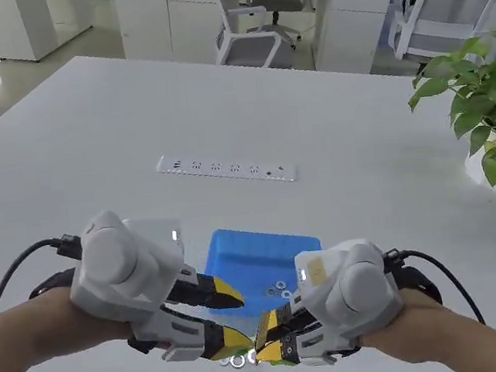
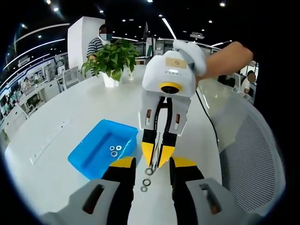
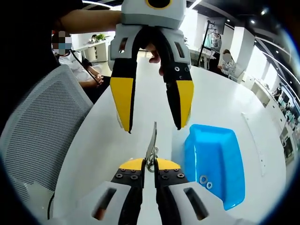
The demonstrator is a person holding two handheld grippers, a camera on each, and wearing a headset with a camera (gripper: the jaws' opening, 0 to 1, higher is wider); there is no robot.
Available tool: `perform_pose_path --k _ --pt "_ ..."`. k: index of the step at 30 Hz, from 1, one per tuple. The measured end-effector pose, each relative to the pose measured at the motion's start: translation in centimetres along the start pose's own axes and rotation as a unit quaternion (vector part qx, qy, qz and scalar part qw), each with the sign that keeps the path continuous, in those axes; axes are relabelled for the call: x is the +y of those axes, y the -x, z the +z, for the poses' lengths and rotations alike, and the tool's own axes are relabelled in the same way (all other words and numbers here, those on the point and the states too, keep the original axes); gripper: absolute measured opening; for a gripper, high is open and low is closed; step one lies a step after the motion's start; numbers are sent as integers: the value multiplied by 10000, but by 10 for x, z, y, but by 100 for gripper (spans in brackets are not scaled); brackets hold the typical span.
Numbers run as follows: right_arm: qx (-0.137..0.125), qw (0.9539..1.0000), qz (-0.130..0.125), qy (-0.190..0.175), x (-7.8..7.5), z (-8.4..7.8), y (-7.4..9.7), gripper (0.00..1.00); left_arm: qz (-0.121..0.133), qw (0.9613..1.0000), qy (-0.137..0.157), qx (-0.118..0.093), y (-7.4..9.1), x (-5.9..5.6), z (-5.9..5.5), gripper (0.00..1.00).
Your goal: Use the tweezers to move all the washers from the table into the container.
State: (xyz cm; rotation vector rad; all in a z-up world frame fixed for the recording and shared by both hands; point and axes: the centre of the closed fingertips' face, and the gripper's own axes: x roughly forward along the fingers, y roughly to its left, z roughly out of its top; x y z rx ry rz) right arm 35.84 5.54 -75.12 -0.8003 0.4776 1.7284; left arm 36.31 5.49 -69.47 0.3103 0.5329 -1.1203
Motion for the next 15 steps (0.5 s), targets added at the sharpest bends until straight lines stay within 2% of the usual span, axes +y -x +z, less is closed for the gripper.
perform_pose_path --k 5,13,15 --pt "-13 10000 -27 44 -1 4 6 9 76 9999 57 -60 4 -1 -3 41" --pt "-65 10000 14 46 -2 11 17 9 206 9989 408 -139 11 -1 -8 58" --pt "-75 10000 7 45 -3 12 19 9 243 9987 415 -173 12 -2 -9 61"
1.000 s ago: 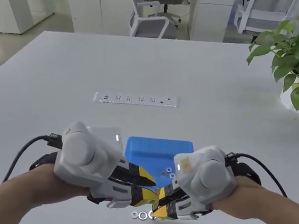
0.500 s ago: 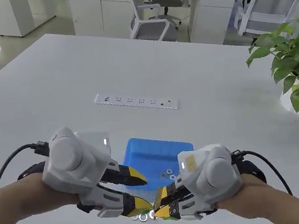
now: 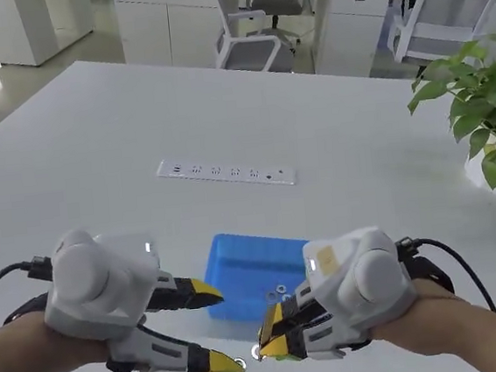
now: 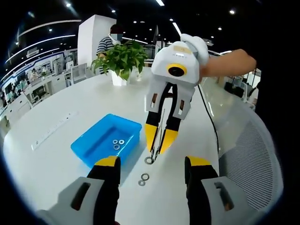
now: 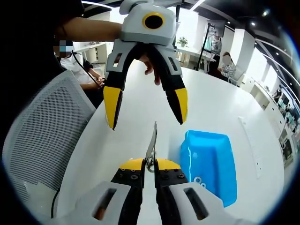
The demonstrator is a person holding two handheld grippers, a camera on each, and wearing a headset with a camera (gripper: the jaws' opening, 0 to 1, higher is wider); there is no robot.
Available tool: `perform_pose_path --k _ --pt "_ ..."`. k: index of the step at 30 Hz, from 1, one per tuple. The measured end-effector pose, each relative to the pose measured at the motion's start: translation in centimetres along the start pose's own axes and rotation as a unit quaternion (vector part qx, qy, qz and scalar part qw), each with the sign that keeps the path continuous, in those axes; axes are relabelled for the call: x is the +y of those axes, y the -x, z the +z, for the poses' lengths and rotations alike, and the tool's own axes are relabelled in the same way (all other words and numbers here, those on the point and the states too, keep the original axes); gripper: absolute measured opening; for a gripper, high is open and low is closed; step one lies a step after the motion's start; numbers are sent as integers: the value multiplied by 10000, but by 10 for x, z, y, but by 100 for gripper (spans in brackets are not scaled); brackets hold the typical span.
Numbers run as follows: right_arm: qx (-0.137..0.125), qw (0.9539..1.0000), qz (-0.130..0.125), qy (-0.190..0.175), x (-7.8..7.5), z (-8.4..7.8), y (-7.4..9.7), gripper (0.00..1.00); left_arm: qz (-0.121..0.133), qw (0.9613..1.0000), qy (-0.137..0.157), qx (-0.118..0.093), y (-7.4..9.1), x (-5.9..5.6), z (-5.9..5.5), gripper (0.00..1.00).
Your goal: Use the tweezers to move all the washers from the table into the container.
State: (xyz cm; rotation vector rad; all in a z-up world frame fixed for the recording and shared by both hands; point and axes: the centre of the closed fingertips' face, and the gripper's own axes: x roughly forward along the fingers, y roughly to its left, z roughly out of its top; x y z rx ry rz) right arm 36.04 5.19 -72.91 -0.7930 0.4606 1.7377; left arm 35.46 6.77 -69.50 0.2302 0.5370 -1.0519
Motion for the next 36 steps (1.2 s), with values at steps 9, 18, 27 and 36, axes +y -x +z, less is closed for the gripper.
perform_pose_path --k 9,18,27,36 --pt "-48 9999 -65 69 -7 9 12 9 240 9996 146 -98 7 8 -4 75" --pt "-129 9998 -151 78 -21 15 23 9 410 9984 353 -188 13 14 -9 84" --pt "-207 9994 -268 91 -39 19 30 9 529 9972 444 -293 18 17 -7 92" --pt "-194 9990 -383 128 -58 16 30 9 586 9965 528 -289 22 18 -11 99"
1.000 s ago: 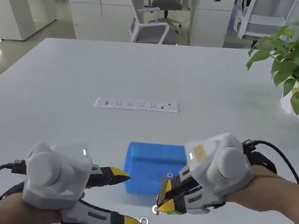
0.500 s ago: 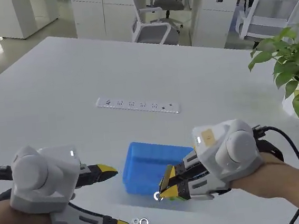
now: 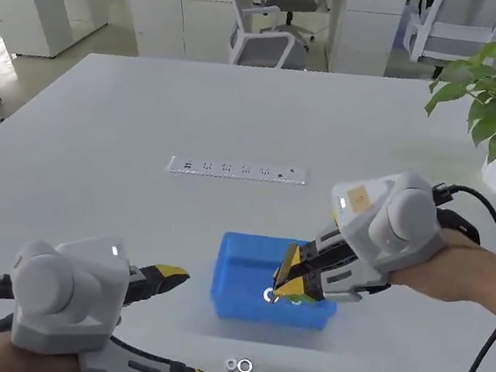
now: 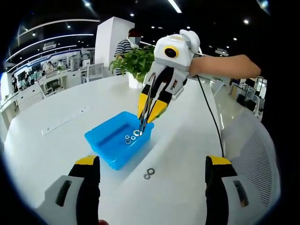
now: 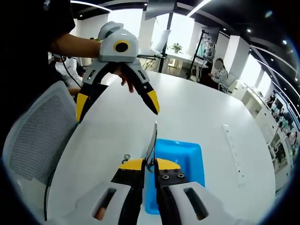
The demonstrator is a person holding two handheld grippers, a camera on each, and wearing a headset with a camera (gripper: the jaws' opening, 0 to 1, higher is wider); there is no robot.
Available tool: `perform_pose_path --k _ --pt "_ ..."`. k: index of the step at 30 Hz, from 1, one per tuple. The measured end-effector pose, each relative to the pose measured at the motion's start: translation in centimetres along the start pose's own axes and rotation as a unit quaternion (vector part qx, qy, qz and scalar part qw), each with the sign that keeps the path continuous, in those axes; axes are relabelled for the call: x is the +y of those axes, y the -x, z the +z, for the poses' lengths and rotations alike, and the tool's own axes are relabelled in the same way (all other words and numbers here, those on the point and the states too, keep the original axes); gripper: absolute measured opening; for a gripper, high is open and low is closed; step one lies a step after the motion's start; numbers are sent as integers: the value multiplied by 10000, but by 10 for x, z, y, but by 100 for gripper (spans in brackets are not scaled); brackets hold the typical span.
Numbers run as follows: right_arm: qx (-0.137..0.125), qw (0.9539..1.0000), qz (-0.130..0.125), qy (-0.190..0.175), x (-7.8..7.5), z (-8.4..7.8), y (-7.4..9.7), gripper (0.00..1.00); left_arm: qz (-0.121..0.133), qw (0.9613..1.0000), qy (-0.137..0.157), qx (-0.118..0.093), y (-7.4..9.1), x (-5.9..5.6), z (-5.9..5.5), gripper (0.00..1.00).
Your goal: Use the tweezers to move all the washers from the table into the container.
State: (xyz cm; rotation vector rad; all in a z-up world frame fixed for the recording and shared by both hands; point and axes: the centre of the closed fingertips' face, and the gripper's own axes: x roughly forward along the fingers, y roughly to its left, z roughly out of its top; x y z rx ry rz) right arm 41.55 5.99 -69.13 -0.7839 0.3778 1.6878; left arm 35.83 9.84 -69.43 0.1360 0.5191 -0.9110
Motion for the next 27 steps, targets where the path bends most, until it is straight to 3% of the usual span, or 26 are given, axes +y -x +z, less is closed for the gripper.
perform_pose_path --k 14,27 --pt "84 9999 -135 -68 -24 -15 -10 9 97 9999 23 -69 5 -3 8 99" --pt "156 9995 -207 -186 -41 -31 -24 9 97 10000 12 -10 4 -4 7 99"
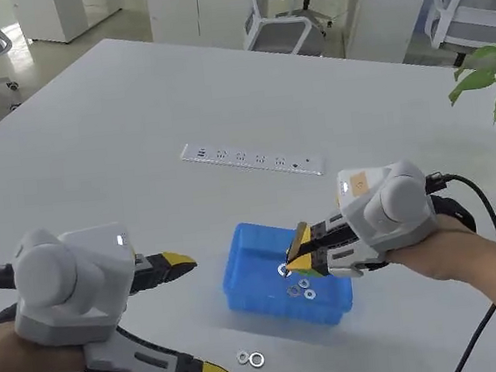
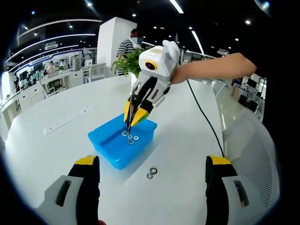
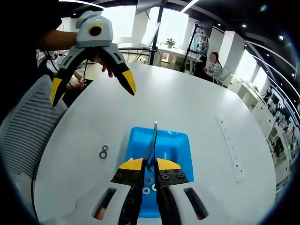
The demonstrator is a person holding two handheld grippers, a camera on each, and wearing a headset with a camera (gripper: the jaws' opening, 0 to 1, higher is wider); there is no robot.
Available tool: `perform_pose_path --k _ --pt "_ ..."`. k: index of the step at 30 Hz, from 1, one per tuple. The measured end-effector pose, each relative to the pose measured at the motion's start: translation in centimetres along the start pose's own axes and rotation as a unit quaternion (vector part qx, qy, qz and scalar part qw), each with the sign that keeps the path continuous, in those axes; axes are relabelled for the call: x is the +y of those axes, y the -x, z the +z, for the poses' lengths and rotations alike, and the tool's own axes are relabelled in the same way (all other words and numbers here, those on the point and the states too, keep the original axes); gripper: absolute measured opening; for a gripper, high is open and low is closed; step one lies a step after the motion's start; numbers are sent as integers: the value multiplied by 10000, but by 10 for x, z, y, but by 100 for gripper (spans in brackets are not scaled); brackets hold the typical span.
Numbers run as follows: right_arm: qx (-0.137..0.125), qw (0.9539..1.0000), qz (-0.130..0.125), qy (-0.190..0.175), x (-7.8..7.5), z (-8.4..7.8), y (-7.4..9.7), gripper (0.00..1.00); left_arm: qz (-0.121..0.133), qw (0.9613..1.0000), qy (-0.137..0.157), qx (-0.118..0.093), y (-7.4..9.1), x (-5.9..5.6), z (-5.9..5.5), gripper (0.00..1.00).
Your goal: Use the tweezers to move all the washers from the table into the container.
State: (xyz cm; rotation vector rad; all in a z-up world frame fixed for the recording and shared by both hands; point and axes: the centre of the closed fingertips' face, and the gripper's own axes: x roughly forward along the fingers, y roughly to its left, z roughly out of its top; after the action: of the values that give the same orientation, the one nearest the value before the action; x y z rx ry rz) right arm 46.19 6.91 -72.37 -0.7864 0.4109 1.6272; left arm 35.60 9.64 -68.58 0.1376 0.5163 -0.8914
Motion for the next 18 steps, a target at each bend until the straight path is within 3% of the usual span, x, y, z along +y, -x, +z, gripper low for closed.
perform_pose_path --k 18 --pt "186 9997 35 -120 -10 -19 -19 9 32 10000 71 -37 -2 8 5 99"
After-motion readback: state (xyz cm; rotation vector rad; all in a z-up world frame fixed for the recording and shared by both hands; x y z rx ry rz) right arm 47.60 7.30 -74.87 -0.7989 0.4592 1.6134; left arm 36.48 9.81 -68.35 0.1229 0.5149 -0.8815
